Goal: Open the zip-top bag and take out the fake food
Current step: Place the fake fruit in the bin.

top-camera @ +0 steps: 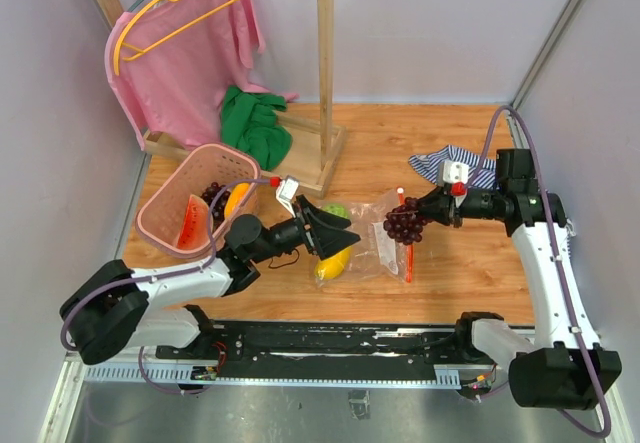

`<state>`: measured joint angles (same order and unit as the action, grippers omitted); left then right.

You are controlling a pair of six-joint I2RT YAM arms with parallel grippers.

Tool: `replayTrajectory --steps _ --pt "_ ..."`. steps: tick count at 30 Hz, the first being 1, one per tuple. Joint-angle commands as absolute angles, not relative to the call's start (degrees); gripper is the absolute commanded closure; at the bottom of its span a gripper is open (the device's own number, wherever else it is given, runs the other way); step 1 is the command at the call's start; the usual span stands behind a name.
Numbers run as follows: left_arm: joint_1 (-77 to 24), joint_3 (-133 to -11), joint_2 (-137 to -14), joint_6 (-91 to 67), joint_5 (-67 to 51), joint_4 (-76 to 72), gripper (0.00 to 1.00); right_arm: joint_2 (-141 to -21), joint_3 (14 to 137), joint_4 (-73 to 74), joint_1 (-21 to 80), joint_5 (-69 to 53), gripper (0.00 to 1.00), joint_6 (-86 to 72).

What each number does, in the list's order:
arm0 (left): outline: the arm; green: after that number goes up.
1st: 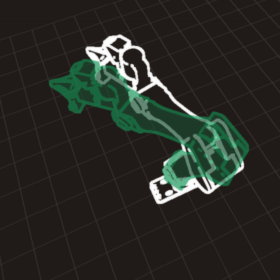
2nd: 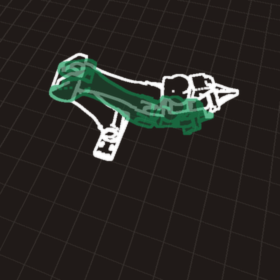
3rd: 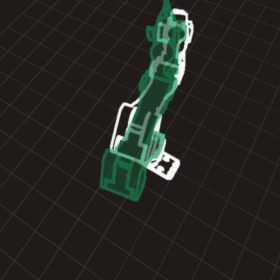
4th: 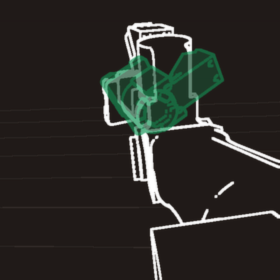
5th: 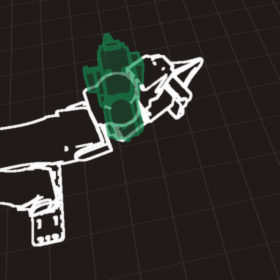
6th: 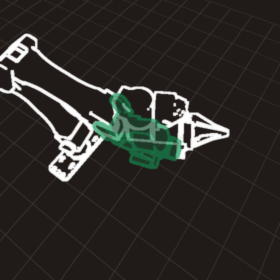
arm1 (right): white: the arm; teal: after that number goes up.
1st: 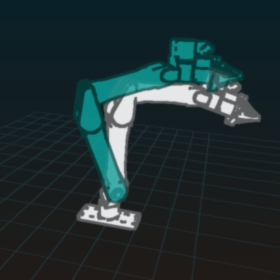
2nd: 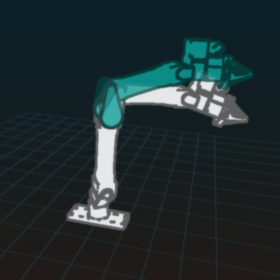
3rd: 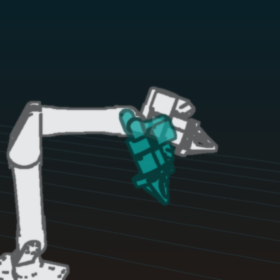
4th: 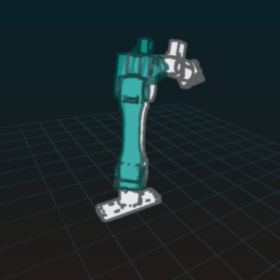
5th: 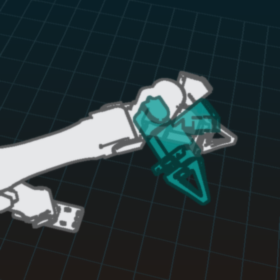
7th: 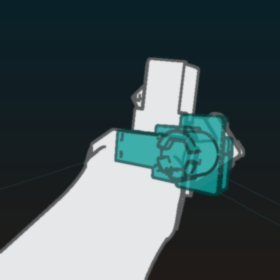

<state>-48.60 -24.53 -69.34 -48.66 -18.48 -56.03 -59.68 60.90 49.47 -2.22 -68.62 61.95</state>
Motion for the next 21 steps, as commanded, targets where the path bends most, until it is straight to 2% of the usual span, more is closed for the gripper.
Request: replayTrajectory --steps 1,21 --pt "-49.7 -26.7 -71.3 -43.7 -16.2 -62.5 0.01 -58.8 64.1 50.8 1.8 -73.7 0.99 57.3" --pt "-55.3 -36.0 -83.7 -44.6 -20.7 -63.6 0.01 -60.4 64.3 47.1 11.2 -73.6 0.99 51.2"
